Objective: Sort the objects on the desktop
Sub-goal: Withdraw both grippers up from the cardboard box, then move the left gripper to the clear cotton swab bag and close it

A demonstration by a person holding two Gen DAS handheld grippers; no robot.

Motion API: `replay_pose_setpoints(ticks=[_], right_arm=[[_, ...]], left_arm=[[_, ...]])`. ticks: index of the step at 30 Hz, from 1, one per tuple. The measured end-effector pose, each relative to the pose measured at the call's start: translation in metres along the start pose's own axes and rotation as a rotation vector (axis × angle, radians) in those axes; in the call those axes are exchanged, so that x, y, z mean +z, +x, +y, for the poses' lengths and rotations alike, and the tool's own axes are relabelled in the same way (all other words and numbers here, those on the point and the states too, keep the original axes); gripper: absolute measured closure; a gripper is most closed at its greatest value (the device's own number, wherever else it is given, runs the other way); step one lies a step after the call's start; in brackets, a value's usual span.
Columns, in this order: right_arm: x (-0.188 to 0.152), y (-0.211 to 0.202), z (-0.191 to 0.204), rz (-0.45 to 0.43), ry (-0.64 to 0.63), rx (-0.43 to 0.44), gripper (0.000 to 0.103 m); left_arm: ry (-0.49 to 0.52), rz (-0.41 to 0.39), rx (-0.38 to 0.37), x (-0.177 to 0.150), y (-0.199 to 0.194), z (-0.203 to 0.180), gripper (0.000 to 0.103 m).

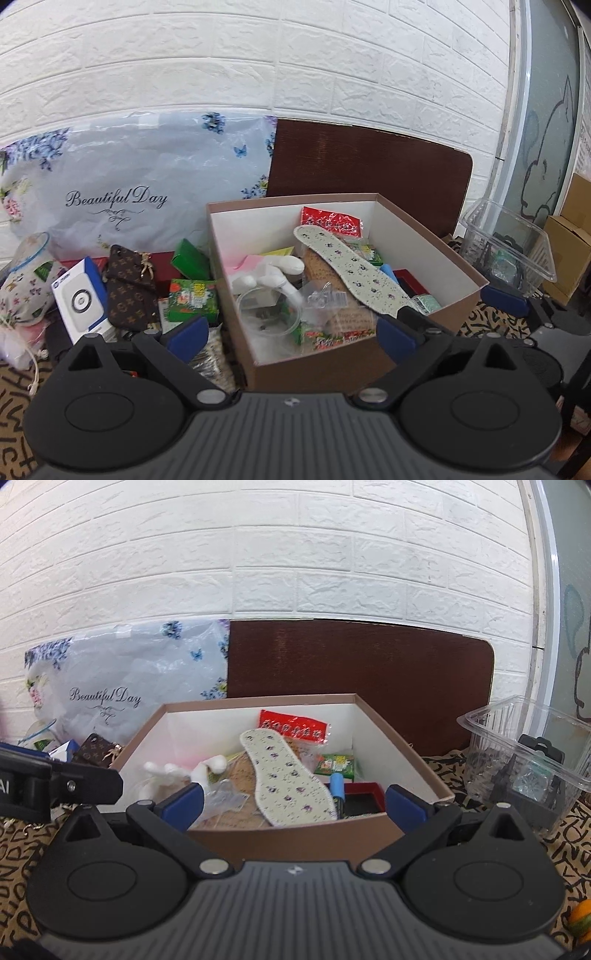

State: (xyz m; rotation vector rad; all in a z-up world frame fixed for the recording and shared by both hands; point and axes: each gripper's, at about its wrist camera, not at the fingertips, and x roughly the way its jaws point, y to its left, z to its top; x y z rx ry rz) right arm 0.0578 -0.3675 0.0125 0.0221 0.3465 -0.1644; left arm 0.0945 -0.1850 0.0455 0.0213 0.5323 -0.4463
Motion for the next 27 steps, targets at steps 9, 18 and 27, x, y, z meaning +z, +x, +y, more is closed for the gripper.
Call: replay_pose_setpoints(ticks=[9, 18, 27], right_arm=[[-0.016, -0.022, 0.042, 0.003, -0.030, 0.046, 0.002], [-0.042, -0.032, 0.099, 0.036, -0.096, 0.144, 0.002], [-0.071, -0.021, 0.156, 0.138, -0.171, 0.312, 0.002]], left_arm=[[-0.088, 0.002, 0.010, -0.038, -0.035, 0.038, 0.003], [-0.181, 0.025, 0.054, -0.075, -0.053, 0.095, 0.003], [-0.234, 0.062, 0.050, -0.087, -0.042, 0.134, 0.005]])
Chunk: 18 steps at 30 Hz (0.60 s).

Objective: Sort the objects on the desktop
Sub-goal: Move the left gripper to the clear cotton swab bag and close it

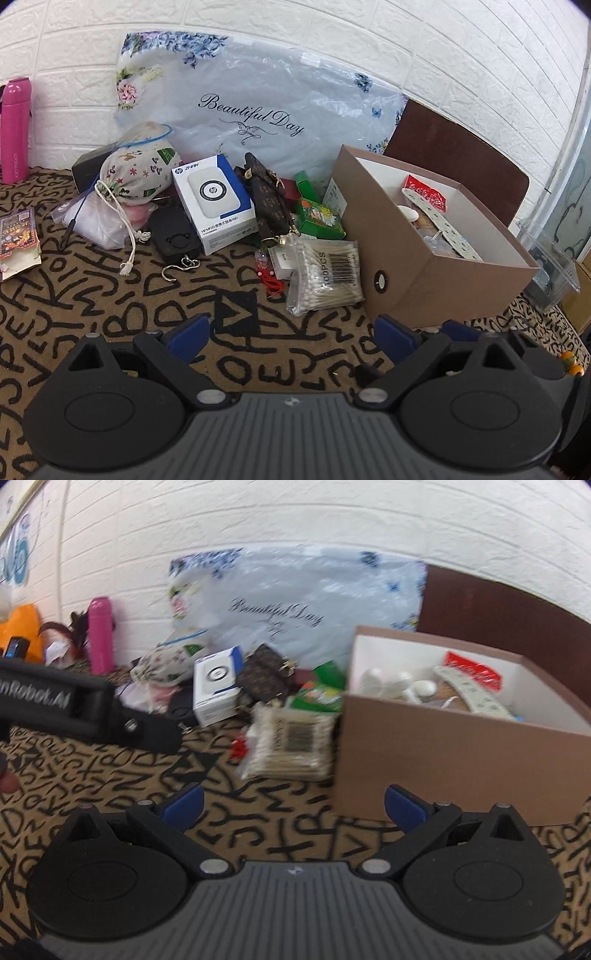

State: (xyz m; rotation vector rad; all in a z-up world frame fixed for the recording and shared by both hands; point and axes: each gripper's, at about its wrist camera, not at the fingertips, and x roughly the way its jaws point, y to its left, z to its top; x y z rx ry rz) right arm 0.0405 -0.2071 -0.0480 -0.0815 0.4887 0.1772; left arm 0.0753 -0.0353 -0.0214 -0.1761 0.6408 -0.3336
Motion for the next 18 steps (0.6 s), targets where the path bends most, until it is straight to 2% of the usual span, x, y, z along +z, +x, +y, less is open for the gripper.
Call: replay_pose_setpoints(ticks=[6, 8, 9, 10, 14, 16, 18], right_arm=[[-0.002, 0.023, 0.023, 0.033, -0.041, 0.024, 0.003], [-0.001, 0.031, 0.027, 0.042, -0.035, 0.024, 0.009], [-0.001, 0.036, 0.029, 0.049, -0.031, 0.021, 0.017], [-0.001, 0.041, 0.030, 0.058, -0.026, 0.019, 0.020], [0.000, 0.063, 0.035, 0.088, -0.004, -0.017, 0.025], [0.002, 0.071, 0.035, 0.095, 0.009, -0.033, 0.031], [0.003, 0.078, 0.033, 0.094, 0.027, -0.046, 0.032]], left_arm=[[0.012, 0.026, -0.058, 0.005, 0.019, 0.013, 0.013], [0.020, 0.039, -0.070, 0.007, 0.028, 0.015, 0.016], [0.023, 0.046, -0.078, 0.008, 0.032, 0.016, 0.018], [0.026, 0.053, -0.086, 0.009, 0.037, 0.017, 0.022], [0.029, 0.088, -0.122, 0.016, 0.056, 0.021, 0.035], [0.030, 0.109, -0.135, 0.019, 0.066, 0.022, 0.046], [0.029, 0.127, -0.147, 0.022, 0.075, 0.021, 0.049]])
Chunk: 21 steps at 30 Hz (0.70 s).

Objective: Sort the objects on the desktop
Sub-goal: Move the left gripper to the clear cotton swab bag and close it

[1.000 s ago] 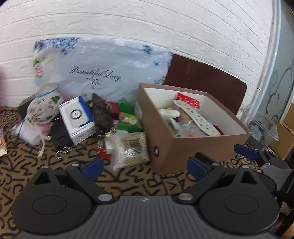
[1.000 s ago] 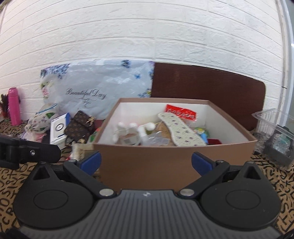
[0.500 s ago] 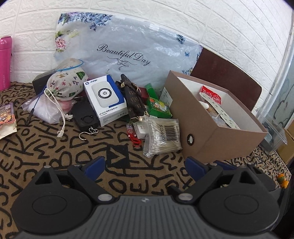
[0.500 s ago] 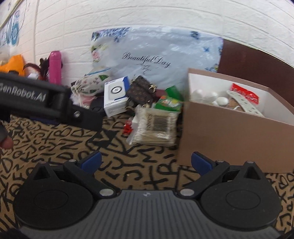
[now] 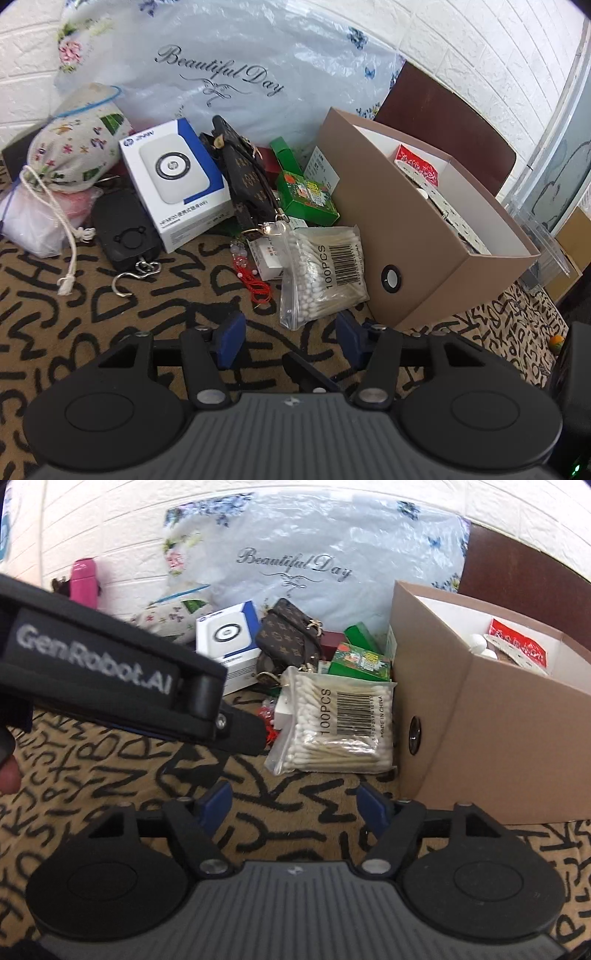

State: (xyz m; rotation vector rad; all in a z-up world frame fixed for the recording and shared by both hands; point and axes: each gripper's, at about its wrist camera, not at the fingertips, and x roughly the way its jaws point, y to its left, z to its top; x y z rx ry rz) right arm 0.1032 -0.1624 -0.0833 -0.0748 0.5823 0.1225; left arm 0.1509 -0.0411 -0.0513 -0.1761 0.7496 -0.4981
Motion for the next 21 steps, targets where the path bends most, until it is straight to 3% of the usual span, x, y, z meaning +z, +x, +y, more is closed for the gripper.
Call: replay_pose_setpoints(ticks=[8, 10, 17, 21], right_arm=[[0.006, 0.021, -0.006, 0.006, 0.081, -0.035, 0.042], [0.008, 0.024, -0.008, 0.001, 0.099, -0.042, 0.043], [0.010, 0.031, -0.012, 0.001, 0.140, -0.074, 0.047], [0.011, 0.033, -0.015, 0.000, 0.157, -0.070, 0.059]], left_arm=[[0.032, 0.045, -0.038, 0.012, 0.032, -0.006, 0.063], [0.026, 0.065, -0.039, 0.016, 0.041, -0.005, 0.070], [0.018, 0.097, -0.066, 0.024, 0.062, -0.005, 0.073], [0.001, 0.099, -0.088, 0.024, 0.067, -0.004, 0.078]])
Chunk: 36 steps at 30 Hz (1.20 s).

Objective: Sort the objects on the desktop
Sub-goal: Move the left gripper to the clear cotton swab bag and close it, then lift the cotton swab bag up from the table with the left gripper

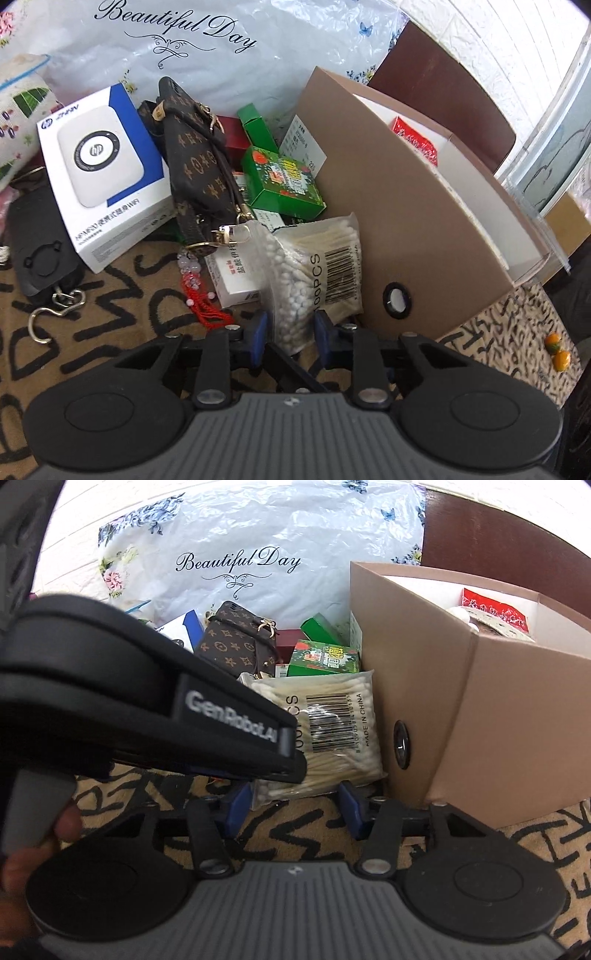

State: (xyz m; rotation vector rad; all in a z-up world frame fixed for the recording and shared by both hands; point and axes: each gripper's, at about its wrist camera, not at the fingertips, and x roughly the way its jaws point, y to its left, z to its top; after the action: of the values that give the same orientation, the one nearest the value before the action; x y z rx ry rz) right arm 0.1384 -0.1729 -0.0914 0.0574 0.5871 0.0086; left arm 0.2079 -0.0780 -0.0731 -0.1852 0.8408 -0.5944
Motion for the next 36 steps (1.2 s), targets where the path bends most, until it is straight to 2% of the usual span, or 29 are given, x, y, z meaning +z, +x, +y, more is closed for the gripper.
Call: replay_pose_setpoints(ticks=[4, 7, 11, 17, 25, 26, 27, 28, 30, 32, 33, 34, 36], right_arm=[[0.000, -0.004, -0.003, -0.012, 0.017, 0.030, 0.079], [-0.001, -0.007, 0.000, -0.025, 0.013, 0.053, 0.084], [-0.002, -0.018, 0.002, -0.029, -0.006, 0.099, 0.087], [-0.017, -0.051, 0.014, -0.015, -0.099, 0.191, 0.088], [-0.039, -0.105, 0.024, 0.004, -0.132, 0.258, 0.087], [-0.042, -0.110, 0.023, 0.010, -0.137, 0.265, 0.087], [-0.045, -0.114, 0.022, 0.014, -0.143, 0.272, 0.087], [-0.047, -0.118, 0.020, 0.017, -0.147, 0.274, 0.087], [-0.052, -0.125, 0.019, 0.024, -0.155, 0.273, 0.085], [-0.058, -0.129, 0.018, 0.032, -0.163, 0.277, 0.079], [-0.060, -0.130, 0.019, 0.039, -0.168, 0.277, 0.072], [-0.062, -0.131, 0.020, 0.047, -0.174, 0.273, 0.059], [-0.063, -0.130, 0.022, 0.038, -0.177, 0.262, 0.050]], left_arm=[[0.023, -0.027, 0.009, -0.004, -0.007, -0.006, 0.084], [0.034, -0.049, 0.027, -0.008, -0.016, -0.009, 0.086], [-0.006, -0.064, 0.039, -0.018, -0.034, -0.005, 0.086], [-0.044, -0.071, 0.066, -0.053, -0.069, -0.009, 0.087], [-0.046, -0.066, 0.074, -0.096, -0.102, -0.028, 0.087], [-0.041, -0.066, 0.073, -0.101, -0.105, -0.031, 0.086], [-0.037, -0.072, 0.075, -0.105, -0.109, -0.033, 0.077], [-0.034, -0.079, 0.080, -0.110, -0.112, -0.034, 0.063], [-0.028, -0.102, 0.099, -0.114, -0.118, -0.035, 0.047], [-0.030, -0.126, 0.134, -0.114, -0.122, -0.033, 0.043], [-0.037, -0.133, 0.148, -0.112, -0.123, -0.031, 0.042], [-0.045, -0.142, 0.154, -0.109, -0.125, -0.028, 0.037], [-0.046, -0.148, 0.160, -0.101, -0.122, -0.023, 0.031]])
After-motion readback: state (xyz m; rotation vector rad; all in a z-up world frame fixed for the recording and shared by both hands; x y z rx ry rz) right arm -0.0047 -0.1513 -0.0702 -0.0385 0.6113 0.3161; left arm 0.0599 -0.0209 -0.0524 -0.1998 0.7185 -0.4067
